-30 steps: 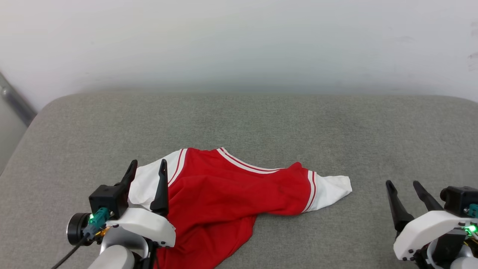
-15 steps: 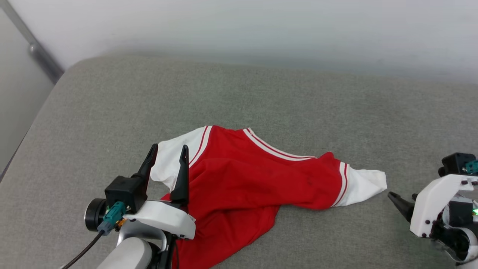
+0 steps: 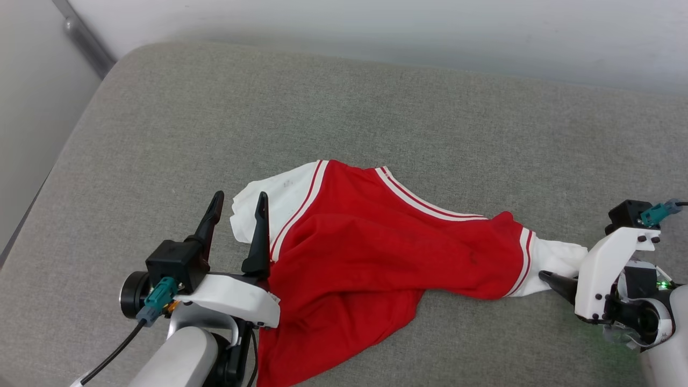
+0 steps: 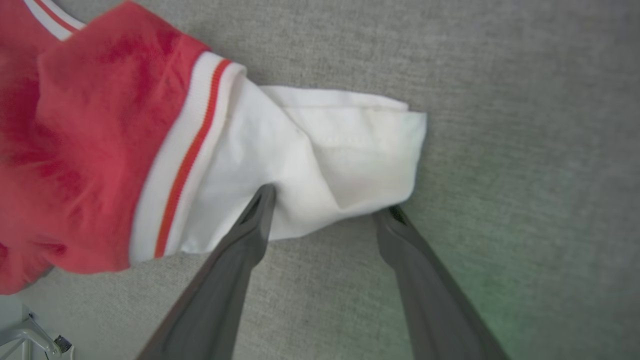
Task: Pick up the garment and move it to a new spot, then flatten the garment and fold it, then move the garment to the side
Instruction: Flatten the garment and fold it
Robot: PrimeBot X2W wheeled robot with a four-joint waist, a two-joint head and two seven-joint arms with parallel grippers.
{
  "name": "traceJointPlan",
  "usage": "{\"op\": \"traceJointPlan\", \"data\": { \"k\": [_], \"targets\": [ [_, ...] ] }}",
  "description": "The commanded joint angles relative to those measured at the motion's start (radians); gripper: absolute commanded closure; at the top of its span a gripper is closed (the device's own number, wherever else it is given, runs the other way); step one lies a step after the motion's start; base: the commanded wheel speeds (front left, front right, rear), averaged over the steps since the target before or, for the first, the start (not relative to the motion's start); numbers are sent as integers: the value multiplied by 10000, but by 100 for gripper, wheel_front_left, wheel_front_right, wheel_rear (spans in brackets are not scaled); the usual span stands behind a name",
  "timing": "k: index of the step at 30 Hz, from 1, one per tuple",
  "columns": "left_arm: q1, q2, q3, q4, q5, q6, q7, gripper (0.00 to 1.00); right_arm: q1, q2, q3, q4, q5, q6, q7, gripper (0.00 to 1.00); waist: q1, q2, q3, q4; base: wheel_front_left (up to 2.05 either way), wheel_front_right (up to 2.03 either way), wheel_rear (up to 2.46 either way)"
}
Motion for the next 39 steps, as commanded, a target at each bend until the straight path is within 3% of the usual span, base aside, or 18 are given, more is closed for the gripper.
{"op": "traceJointPlan", "data": {
  "k": [1,2,10,15,20,27,33,39],
  "targets": [
    [31,-25,49,28,30,-40,-33,0,712,389,340,734,112,-10,411,93,1,0,-22,-13,0,0,0],
    [62,-20,79,34,14,-42,-37,0,681,409,355,797,151,-10,401,100,1,0,-44,-30,0,0,0],
    [158,352,427,100,-187,37,108,0,-51,-161,378,-62,71,-9,-827,100,1,0,-415,-469,0,0,0],
    [-100,958,811,64,-553,-69,791,0,96,-416,336,-725,89,-9,-1240,100,1,0,-698,-905,0,0,0],
    [-725,1574,932,178,-1393,-676,2525,0,489,-699,97,-1510,48,-9,-1340,100,1,0,-698,-1334,0,0,0],
    [-2633,2313,226,1656,-2443,-2028,6295,0,1063,-480,-209,-2765,-4,-9,-961,100,1,0,-16,-2050,0,0,0],
    [-3627,2651,-269,2854,-2910,-2501,8659,0,1064,-61,-44,-3244,91,-7,-817,100,1,0,640,-2586,0,0,0],
    [-4170,2784,-615,3858,-2935,-2777,9744,0,920,201,77,-3327,92,-7,-917,100,1,0,1088,-2990,0,0,0]
  ]
}}
